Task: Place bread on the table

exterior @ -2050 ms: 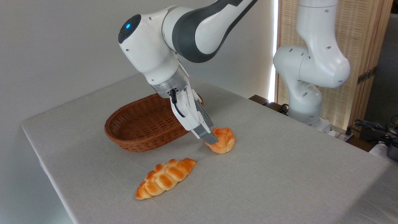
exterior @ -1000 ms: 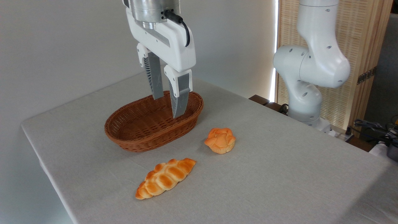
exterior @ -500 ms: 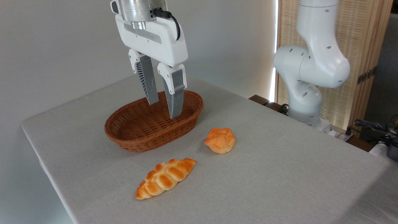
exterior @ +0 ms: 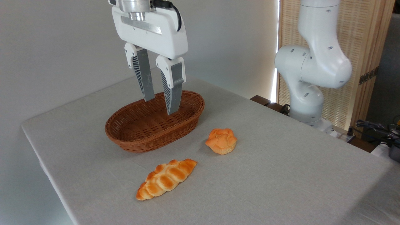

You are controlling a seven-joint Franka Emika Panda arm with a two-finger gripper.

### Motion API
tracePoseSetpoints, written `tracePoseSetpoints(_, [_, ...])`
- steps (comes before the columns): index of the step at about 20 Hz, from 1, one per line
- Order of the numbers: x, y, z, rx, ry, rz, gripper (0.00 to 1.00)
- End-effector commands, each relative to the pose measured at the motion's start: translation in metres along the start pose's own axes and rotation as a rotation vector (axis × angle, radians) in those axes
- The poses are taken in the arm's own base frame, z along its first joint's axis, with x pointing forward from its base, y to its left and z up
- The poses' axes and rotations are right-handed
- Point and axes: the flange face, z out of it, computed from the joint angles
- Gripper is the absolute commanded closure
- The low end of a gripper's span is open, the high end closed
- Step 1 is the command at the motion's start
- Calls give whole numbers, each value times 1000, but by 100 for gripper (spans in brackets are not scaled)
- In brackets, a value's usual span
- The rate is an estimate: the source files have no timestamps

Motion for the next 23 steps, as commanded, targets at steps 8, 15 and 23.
tracePoseSetpoints(8, [-4, -11, -5, -29, -14, 1, 0])
tracePoseSetpoints(15, [-5, -9, -4, -43, -15, 31, 0])
tracePoseSetpoints(23, [-5, -9, -4, -44, -14, 31, 0])
